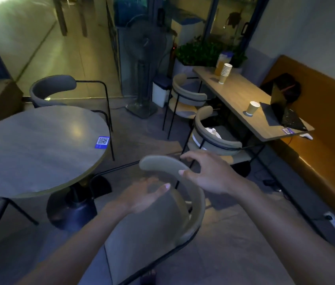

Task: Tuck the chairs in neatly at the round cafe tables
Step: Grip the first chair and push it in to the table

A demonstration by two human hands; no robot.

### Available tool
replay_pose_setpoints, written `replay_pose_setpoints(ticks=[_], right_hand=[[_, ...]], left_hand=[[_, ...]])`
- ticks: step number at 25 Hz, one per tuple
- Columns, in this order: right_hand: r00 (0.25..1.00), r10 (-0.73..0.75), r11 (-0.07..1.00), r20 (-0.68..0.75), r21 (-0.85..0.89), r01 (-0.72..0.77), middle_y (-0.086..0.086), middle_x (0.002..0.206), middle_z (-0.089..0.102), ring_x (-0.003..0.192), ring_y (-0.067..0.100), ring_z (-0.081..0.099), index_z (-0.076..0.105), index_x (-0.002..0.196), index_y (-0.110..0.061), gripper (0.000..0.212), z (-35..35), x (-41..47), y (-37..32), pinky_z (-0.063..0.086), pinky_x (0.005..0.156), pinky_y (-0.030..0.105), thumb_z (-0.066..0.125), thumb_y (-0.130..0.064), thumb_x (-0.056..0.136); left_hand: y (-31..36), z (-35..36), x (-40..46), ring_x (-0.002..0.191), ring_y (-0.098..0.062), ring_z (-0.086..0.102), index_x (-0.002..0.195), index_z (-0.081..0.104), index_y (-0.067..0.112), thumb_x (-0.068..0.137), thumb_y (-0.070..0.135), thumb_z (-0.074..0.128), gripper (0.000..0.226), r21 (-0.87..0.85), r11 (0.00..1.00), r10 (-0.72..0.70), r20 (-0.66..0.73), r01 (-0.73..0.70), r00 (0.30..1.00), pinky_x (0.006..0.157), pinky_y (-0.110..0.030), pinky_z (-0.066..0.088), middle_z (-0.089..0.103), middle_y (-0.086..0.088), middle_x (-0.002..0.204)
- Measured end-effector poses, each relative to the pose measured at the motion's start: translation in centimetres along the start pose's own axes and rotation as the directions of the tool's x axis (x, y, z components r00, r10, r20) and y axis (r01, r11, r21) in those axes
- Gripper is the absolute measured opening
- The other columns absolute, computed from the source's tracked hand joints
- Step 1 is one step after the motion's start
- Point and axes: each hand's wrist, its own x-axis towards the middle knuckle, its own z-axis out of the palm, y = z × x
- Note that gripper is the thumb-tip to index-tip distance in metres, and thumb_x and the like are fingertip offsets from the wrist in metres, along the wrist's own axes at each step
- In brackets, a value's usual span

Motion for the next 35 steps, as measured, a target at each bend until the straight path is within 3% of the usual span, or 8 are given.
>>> replay_pose_setpoints(ticks=[3, 9, 14, 18, 25, 29, 31, 35], right_hand=[[0.995, -0.064, 0.998, 0.070, -0.014, 0.065, -0.009, 0.125, 0.060, 0.119, 0.015, 0.052, 0.058, 0.127, -0.035, 0.043, -0.7, 7.4, 1.6, 0.045, 0.097, 0.040, 0.058, -0.054, 0.088], [0.915, -0.250, 0.959, 0.318, -0.051, 0.279, 0.000, 0.127, 0.062, 0.118, 0.020, 0.057, 0.060, 0.127, -0.026, 0.042, 3.0, 21.9, 3.3, 0.047, 0.094, 0.037, 0.058, -0.047, 0.091], [0.757, -0.448, 0.845, 0.475, -0.051, 0.532, 0.008, 0.118, 0.068, 0.113, 0.030, 0.062, 0.064, 0.120, -0.021, 0.040, 9.2, 31.1, 1.5, 0.049, 0.094, 0.038, 0.061, -0.043, 0.087], [0.540, -0.527, 0.685, 0.656, -0.048, 0.727, 0.007, 0.113, 0.070, 0.111, 0.031, 0.062, 0.066, 0.106, -0.019, 0.034, 13.6, 32.5, -0.4, 0.051, 0.088, 0.039, 0.060, -0.045, 0.086], [0.319, -0.565, 0.480, 0.761, -0.012, 0.877, 0.008, 0.140, 0.056, 0.128, 0.031, 0.053, 0.056, 0.134, -0.017, 0.053, 18.0, 29.7, 0.1, 0.047, 0.097, 0.042, 0.056, -0.048, 0.092], [0.302, -0.535, 0.478, 0.789, -0.012, 0.878, 0.009, 0.133, 0.059, 0.120, 0.033, 0.056, 0.058, 0.127, -0.018, 0.044, 20.8, 31.3, 1.7, 0.048, 0.093, 0.043, 0.052, -0.045, 0.092], [0.330, -0.499, 0.493, 0.801, -0.051, 0.868, 0.011, 0.127, 0.060, 0.115, 0.035, 0.058, 0.059, 0.117, -0.019, 0.038, 22.5, 33.2, 2.4, 0.049, 0.091, 0.043, 0.052, -0.044, 0.090], [0.444, -0.442, 0.509, 0.779, -0.190, 0.839, 0.016, 0.136, 0.050, 0.123, 0.040, 0.051, 0.053, 0.128, -0.018, 0.047, 26.9, 37.5, 4.2, 0.046, 0.099, 0.050, 0.058, -0.042, 0.087]], left_hand=[[-0.4, -0.1, 4.4, 0.128, -0.015, 0.052, 0.127, 0.054, 0.048, 0.071, 0.093, 0.022, 0.078, -0.095, 0.994, -0.050, 0.013, 0.051, 0.999, 0.107, -0.038, 0.039, 0.059, 0.013, 0.134], [-1.8, -1.1, 10.9, 0.130, -0.029, 0.051, 0.146, 0.036, 0.026, 0.073, 0.090, 0.028, 0.098, -0.296, 0.876, -0.420, -0.080, 0.381, 0.904, 0.103, -0.037, 0.040, 0.055, -0.008, 0.141], [-3.4, 0.7, 11.9, 0.136, -0.031, 0.044, 0.156, -0.004, 0.018, 0.074, 0.087, 0.032, 0.113, -0.618, 0.585, -0.747, -0.157, 0.526, 0.646, 0.109, -0.039, 0.034, 0.052, -0.017, 0.143], [-1.8, 3.1, 10.3, 0.142, -0.032, 0.035, 0.155, -0.008, 0.013, 0.085, 0.076, 0.036, 0.104, -0.774, 0.382, -0.900, -0.189, 0.505, 0.392, 0.112, -0.040, 0.028, 0.035, -0.019, 0.155], [1.3, 6.6, 9.5, 0.137, -0.037, 0.041, 0.154, -0.015, 0.011, 0.088, 0.073, 0.035, 0.103, -0.838, 0.227, -0.966, -0.129, 0.496, 0.225, 0.106, -0.043, 0.035, 0.032, -0.020, 0.156], [0.8, 10.3, 9.2, 0.136, -0.040, 0.041, 0.152, 0.016, 0.000, 0.094, 0.067, 0.030, 0.090, -0.839, 0.086, -0.996, -0.060, 0.537, 0.065, 0.106, -0.045, 0.034, 0.037, -0.025, 0.152], [-0.7, 13.9, 9.1, 0.135, -0.043, 0.038, 0.143, 0.037, -0.005, 0.094, 0.066, 0.022, 0.087, -0.798, -0.096, -0.995, 0.057, 0.595, -0.085, 0.108, -0.051, 0.033, 0.036, -0.029, 0.150], [-2.5, 20.8, 9.5, 0.147, -0.046, 0.001, 0.152, -0.003, -0.002, 0.093, 0.059, 0.039, 0.095, -0.752, -0.489, -0.864, 0.350, 0.442, -0.361, 0.112, -0.065, 0.014, -0.008, -0.025, 0.161]])
